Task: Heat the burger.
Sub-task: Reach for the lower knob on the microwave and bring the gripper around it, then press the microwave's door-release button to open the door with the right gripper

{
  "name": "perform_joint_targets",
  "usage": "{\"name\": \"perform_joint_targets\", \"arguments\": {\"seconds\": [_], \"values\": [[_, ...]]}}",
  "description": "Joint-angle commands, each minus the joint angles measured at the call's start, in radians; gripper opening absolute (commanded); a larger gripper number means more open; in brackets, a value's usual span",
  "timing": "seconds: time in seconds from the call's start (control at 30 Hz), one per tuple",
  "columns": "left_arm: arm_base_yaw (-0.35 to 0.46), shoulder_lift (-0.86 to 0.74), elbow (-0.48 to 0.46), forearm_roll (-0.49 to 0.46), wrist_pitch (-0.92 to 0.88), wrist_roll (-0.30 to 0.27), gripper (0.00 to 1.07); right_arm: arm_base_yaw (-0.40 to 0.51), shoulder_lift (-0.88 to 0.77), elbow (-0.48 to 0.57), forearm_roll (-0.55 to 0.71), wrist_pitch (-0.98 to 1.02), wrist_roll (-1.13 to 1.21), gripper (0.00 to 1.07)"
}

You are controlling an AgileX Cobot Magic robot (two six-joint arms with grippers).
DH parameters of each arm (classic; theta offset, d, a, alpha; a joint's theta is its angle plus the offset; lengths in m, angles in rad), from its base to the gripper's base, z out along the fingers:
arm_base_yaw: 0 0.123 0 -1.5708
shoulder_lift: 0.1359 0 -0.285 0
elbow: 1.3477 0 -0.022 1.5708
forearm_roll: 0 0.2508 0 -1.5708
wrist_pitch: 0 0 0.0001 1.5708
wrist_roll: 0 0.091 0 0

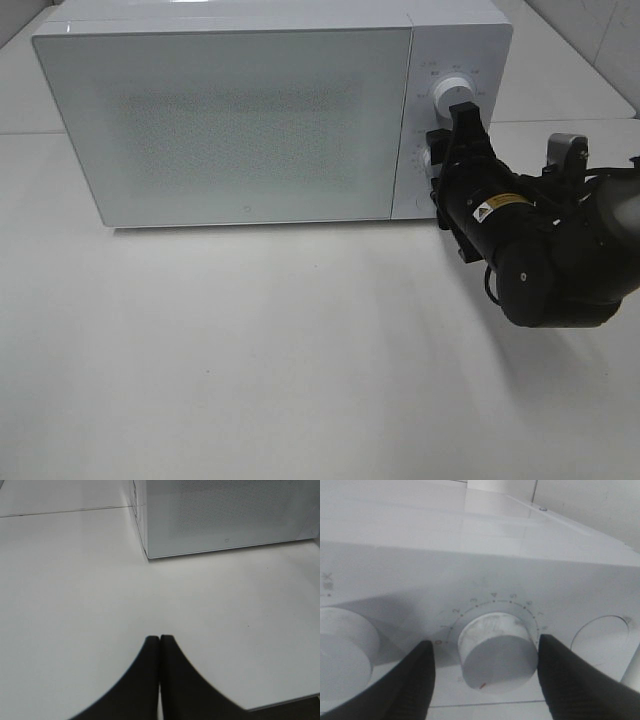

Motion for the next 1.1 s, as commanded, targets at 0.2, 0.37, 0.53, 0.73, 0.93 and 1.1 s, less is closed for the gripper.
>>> {"name": "perform_joint_targets", "arguments": {"seconds": [0.2, 0.37, 0.53, 0.73, 0.93, 1.1], "values": [[0.002, -0.019, 0.003, -0.002, -0.013, 0.000, 0.00, -0.004, -0.037, 0.094, -0.078, -0.057, -0.065, 0.60], [0.002, -0.019, 0.003, -0.002, -0.013, 0.000, 0.00, -0.004, -0.090, 0.131, -0.196, -0.055, -0.234, 0.60], [0.002, -0.019, 0.003, -0.002, -0.013, 0.000, 0.00, -0.006, -0.166, 0.153, -0.308, -0.003, -0.456, 0.60], [0.002, -0.019, 0.003, -0.002, -0.013, 0.000, 0.00, -0.006, -0.280, 0.153, -0.418, 0.213, -0.708, 0.60], [0.002, -0.019, 0.003, -0.002, -0.013, 0.000, 0.00, -0.006, -0.365, 0.153, -0.454, 0.406, -0.881, 0.60], [0.002, -0.019, 0.003, -0.002, -0.013, 0.000, 0.00, -0.006, -0.422, 0.141, -0.455, 0.583, -1.007, 0.60]]}}
